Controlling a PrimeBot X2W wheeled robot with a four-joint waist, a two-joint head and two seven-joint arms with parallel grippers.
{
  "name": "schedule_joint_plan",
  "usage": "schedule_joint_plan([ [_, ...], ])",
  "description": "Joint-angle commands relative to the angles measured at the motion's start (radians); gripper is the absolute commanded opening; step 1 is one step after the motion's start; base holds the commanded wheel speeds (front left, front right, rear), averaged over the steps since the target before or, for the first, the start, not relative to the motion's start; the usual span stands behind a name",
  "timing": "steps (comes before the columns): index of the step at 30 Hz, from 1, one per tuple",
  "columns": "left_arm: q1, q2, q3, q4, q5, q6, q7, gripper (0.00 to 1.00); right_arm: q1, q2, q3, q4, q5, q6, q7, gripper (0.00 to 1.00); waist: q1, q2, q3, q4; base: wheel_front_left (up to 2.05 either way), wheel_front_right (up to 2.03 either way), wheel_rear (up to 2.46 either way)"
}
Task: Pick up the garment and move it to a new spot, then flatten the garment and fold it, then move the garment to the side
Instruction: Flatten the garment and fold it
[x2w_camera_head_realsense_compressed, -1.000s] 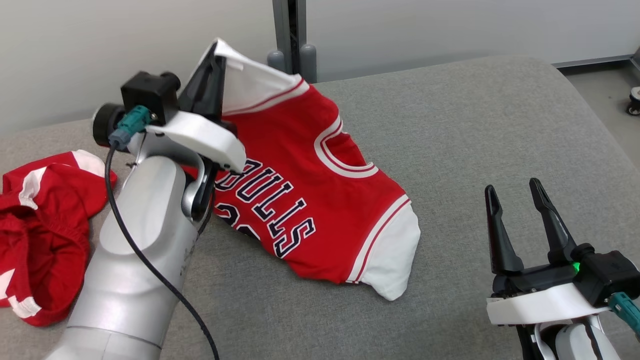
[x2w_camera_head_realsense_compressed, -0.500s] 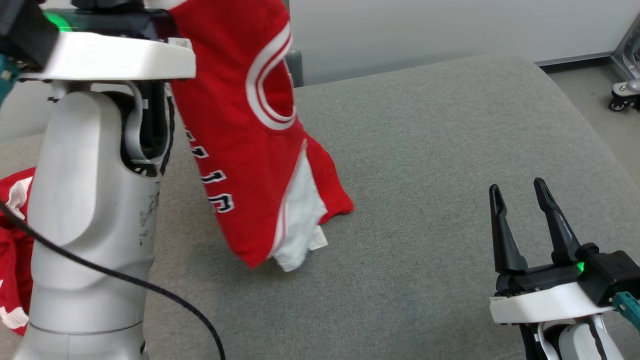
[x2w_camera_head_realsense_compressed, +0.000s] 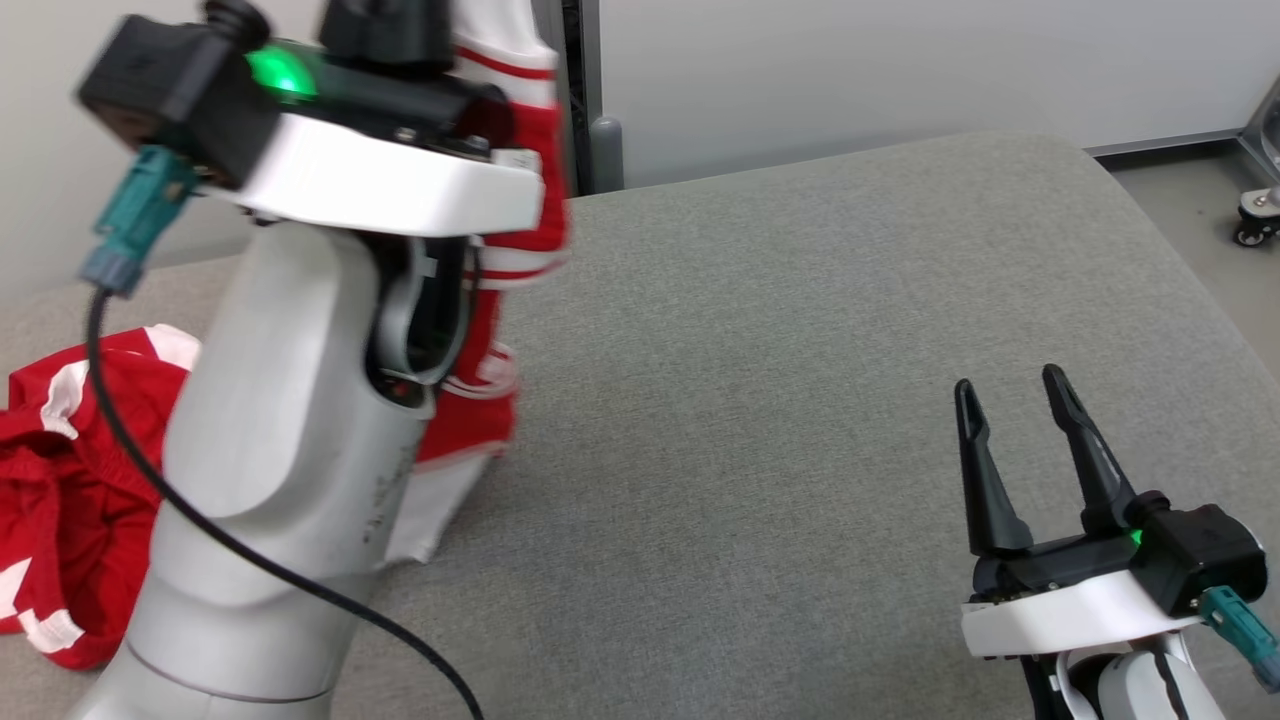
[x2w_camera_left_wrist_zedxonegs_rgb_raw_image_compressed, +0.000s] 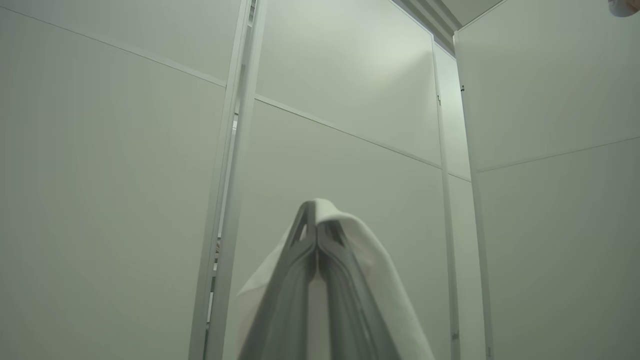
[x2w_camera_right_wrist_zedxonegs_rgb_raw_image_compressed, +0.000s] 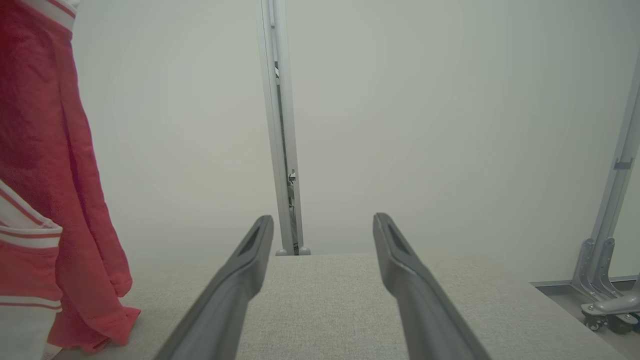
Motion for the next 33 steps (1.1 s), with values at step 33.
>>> schedule_joint_plan([
  [33,0.007,0.016,-0.100,0.500,-0.102,-0.030,-0.001,0.00,-0.020,-0.005,0.006,-0.004,0.013,0.002,-0.006,1.00,0.0000,0.0000,0.077,0.006,0.00,0.00,0.00],
])
